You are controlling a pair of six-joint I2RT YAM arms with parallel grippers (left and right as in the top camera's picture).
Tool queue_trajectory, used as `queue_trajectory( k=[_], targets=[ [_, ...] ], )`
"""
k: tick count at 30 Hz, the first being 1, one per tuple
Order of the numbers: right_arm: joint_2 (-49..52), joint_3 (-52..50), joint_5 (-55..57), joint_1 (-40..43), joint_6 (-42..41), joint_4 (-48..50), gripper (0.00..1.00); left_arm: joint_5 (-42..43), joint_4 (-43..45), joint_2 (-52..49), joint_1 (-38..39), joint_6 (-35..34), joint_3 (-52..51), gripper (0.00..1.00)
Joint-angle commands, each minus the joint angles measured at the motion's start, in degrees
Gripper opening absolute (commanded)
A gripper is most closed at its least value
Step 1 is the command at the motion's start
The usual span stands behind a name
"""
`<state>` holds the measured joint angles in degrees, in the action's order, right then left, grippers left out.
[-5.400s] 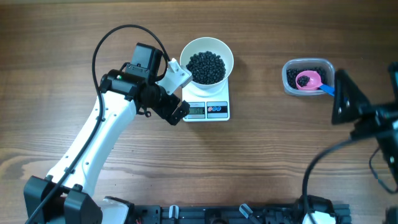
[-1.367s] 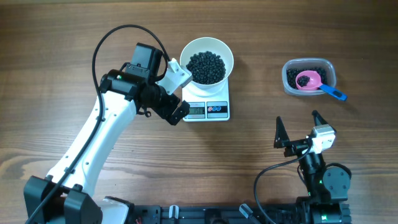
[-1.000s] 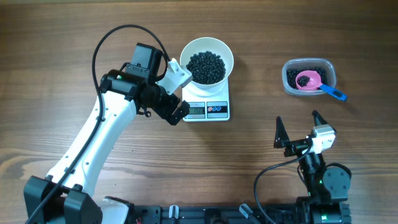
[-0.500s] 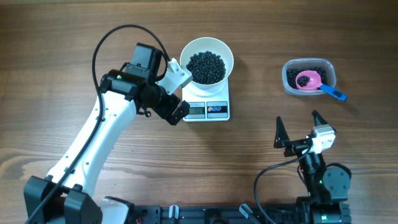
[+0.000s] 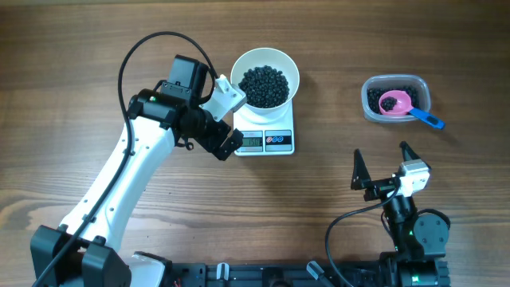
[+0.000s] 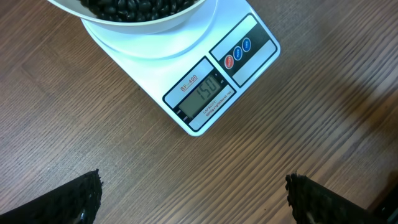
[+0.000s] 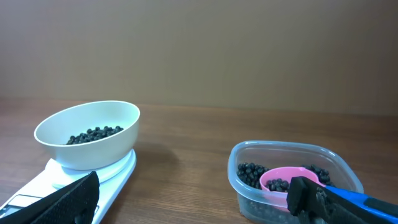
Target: Scoop item into bowl and weigh 150g on scale
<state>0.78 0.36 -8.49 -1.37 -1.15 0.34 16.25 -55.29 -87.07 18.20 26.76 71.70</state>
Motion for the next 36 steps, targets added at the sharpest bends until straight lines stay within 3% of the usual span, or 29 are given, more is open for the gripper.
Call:
queue_trajectory(
  k=[1, 23, 36],
  targets=[
    [-0.57, -0.04, 1.03, -0.24, 0.98, 0.13, 1.00, 0.83, -0.02, -0.28, -0.33, 0.90, 0.42, 1.00],
    [-0.57, -0.04, 1.05, -0.24, 0.98, 0.13, 1.00, 0.83, -0.02, 1.03, 0.96, 0.90, 0.42, 1.00],
    [-0.57, -0.04, 1.05, -0.24, 1.01, 0.13, 0.99, 0.90, 3.56, 23.21, -1.05, 0.90, 0.42, 1.00]
  ],
)
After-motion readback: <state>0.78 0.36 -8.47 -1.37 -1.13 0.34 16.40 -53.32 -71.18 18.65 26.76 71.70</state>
